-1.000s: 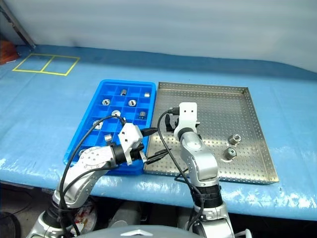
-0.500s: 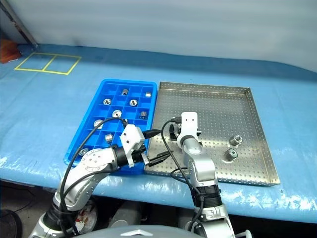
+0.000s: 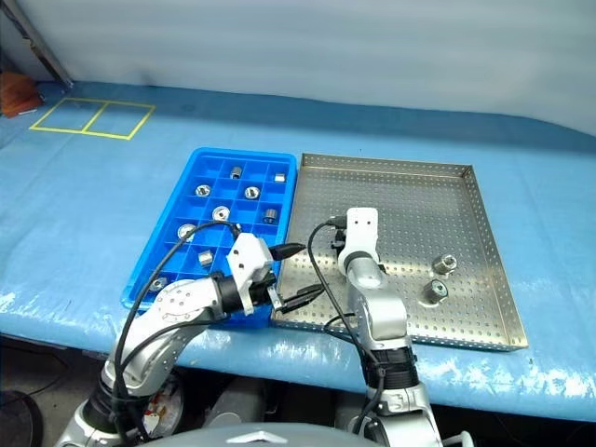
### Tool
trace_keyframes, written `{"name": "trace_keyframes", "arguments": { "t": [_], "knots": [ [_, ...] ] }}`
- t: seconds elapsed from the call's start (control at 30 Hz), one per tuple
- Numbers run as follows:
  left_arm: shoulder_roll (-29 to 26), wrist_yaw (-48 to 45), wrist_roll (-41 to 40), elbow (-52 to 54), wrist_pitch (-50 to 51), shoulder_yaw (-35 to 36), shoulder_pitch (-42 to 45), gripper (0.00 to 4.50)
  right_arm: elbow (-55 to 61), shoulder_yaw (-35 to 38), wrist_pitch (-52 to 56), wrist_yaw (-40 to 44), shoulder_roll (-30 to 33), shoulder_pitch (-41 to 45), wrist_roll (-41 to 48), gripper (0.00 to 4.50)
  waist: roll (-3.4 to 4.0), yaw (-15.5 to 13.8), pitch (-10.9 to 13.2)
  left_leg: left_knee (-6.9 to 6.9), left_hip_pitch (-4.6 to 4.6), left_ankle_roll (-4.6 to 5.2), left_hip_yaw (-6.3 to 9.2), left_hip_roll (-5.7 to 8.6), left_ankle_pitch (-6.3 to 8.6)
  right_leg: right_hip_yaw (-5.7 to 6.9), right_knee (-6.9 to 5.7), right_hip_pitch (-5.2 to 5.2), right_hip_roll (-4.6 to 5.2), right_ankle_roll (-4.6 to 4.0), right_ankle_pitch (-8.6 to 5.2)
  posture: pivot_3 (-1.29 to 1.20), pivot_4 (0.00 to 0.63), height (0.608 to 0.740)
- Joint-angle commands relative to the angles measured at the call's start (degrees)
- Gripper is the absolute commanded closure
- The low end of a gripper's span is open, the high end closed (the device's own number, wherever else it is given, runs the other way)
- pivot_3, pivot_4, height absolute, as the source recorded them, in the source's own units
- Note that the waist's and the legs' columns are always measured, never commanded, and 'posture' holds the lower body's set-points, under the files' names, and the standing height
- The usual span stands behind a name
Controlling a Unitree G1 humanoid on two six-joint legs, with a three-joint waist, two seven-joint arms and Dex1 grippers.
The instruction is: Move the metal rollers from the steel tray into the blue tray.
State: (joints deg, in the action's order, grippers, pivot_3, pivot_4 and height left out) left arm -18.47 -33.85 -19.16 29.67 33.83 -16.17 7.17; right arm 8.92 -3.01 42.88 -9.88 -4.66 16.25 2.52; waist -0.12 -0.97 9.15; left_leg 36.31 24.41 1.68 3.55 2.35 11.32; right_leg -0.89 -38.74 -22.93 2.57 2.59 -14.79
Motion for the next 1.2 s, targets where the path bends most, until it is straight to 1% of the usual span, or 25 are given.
{"name": "trace_keyframes", "arguments": {
  "t": [0.03, 0.23, 0.43, 0.53, 0.63, 0.73, 0.93, 1.03, 1.2],
  "knots": [
    [1.24, 2.04, -1.69, 4.22, 0.59, 1.87, 1.08, 0.00, 5.27, -1.96, 1.75, 1.54, -0.40, 5.25, -0.20, 2.78, -0.01, 0.05, 0.01, -0.05, 0.00, -0.03, 0.00, 0.00, -0.04, 0.00, 0.00, -0.03, -0.01, 0.00, 0.00, 0.16, 0.150, 0.740],
    [0.04, 5.05, -0.90, 7.48, 1.11, 3.67, -1.52, 0.00, 5.01, -4.57, 3.90, 5.68, -0.66, 12.95, 0.82, 2.78, -0.01, -0.75, 0.01, -0.35, -0.05, -0.16, 0.20, -0.01, -0.24, 0.12, -0.02, -0.05, -0.09, -0.11, 0.01, 0.24, 0.150, 0.740],
    [-1.25, 8.96, 0.38, 11.49, 0.75, 6.29, -6.88, 0.00, 1.17, -7.58, 4.18, 9.95, -2.01, 16.26, 1.89, 2.78, -0.01, -2.66, 0.01, -0.44, -0.05, -0.18, 0.30, 0.03, -0.24, 0.17, -0.02, -0.05, -0.18, -0.18, -0.03, 0.34, 0.150, 0.740],
    [-1.74, 10.68, 1.84, 12.62, 0.19, 6.77, -9.10, 0.00, -0.80, -9.45, 3.70, 12.07, -2.34, 17.00, 1.83, 2.78, -0.02, -4.17, 0.01, -0.45, -0.05, -0.20, 0.31, 0.03, -0.25, 0.18, -0.02, -0.06, -0.19, -0.21, -0.04, 0.37, 0.150, 0.740],
    [-0.68, 13.49, 2.29, 13.27, 0.50, 7.50, -10.67, 0.00, -3.84, -10.97, 2.91, 13.98, -2.62, 17.76, 1.66, 2.78, -0.02, -5.65, 0.01, -0.46, -0.05, -0.24, 0.36, 0.03, -0.28, 0.21, -0.02, -0.09, -0.19, -0.26, -0.07, 0.40, 0.150, 0.740],
    [-1.02, 14.49, 3.39, 14.04, 0.13, 6.83, -11.82, 0.00, -5.69, -11.69, 2.11, 15.20, -2.78, 17.98, 1.49, 2.78, -0.03, -7.31, 0.01, -0.48, -0.03, -0.28, 0.37, 0.02, -0.30, 0.21, -0.02, -0.41, -0.18, -0.28, -0.08, 0.43, 0.150, 0.740],
    [-0.51, 15.78, 3.06, 15.13, 0.81, 6.41, -13.01, 0.00, -10.51, -12.19, 0.45, 17.63, -3.37, 17.64, 1.78, 2.78, -0.03, -10.79, 0.01, -0.54, 0.10, -0.33, 0.38, 0.02, -0.32, 0.21, -0.02, -0.59, -0.23, -0.33, -0.05, 0.46, 0.150, 0.740],
    [-0.66, 15.74, 2.96, 15.26, 0.86, 5.98, -13.27, 0.00, -12.98, -12.79, -0.17, 18.26, -2.64, 16.78, 0.84, 2.78, -0.03, -12.28, 0.01, -0.58, 0.10, -0.34, 0.37, 0.01, -0.32, 0.22, -0.01, -0.60, -0.34, -0.34, -0.05, 0.47, 0.150, 0.740],
    [-0.39, 15.52, 2.63, 15.06, 0.62, 5.44, -13.41, 0.00, -13.05, -11.60, 0.18, 17.82, -1.82, 15.61, 0.44, 2.78, -0.03, -14.66, 0.01, -0.60, 0.15, -0.35, 0.36, 0.01, -0.31, 0.22, 0.00, -0.66, -0.37, -0.34, -0.05, 0.46, 0.150, 0.740]
  ]
}}
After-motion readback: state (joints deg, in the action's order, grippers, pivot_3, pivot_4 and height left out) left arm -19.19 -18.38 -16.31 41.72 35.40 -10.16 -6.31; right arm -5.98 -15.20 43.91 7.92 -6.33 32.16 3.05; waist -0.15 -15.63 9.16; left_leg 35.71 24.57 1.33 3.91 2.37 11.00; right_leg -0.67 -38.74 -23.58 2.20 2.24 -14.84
